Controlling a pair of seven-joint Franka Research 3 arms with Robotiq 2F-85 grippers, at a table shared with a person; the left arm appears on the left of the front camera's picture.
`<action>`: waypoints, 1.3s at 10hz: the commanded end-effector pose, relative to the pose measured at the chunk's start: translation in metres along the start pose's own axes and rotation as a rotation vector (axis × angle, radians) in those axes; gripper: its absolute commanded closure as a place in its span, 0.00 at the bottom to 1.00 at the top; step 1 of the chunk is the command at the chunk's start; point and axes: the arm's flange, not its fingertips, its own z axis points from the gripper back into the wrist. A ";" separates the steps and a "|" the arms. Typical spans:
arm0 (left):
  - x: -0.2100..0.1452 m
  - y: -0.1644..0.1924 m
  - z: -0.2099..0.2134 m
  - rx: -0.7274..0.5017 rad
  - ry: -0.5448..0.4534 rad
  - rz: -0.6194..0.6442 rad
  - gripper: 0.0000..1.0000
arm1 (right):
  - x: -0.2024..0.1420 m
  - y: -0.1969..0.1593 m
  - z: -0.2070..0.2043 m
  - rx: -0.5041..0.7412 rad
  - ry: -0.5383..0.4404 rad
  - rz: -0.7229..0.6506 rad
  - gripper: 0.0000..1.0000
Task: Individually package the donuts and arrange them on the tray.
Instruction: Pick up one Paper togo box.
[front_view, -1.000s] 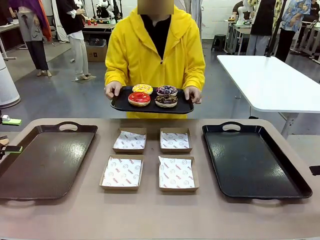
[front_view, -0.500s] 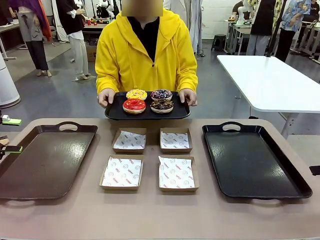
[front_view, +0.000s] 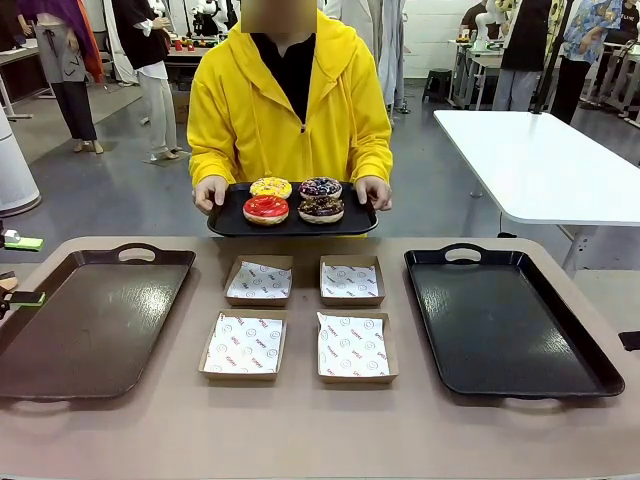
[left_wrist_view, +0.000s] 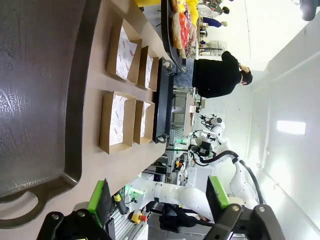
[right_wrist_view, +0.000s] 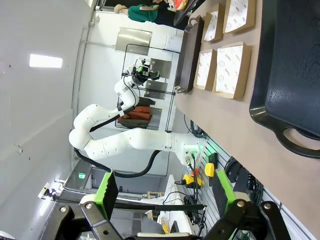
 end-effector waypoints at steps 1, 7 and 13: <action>0.000 0.000 0.001 -0.011 -0.004 -0.001 0.00 | -0.001 0.001 0.002 0.007 -0.005 0.010 0.00; 0.000 0.000 0.001 -0.011 -0.004 -0.001 0.00 | 0.000 0.000 0.000 0.000 0.000 0.000 0.00; 0.000 0.000 0.001 -0.011 -0.004 -0.001 0.00 | 0.107 0.115 -0.152 -0.485 0.067 0.023 0.00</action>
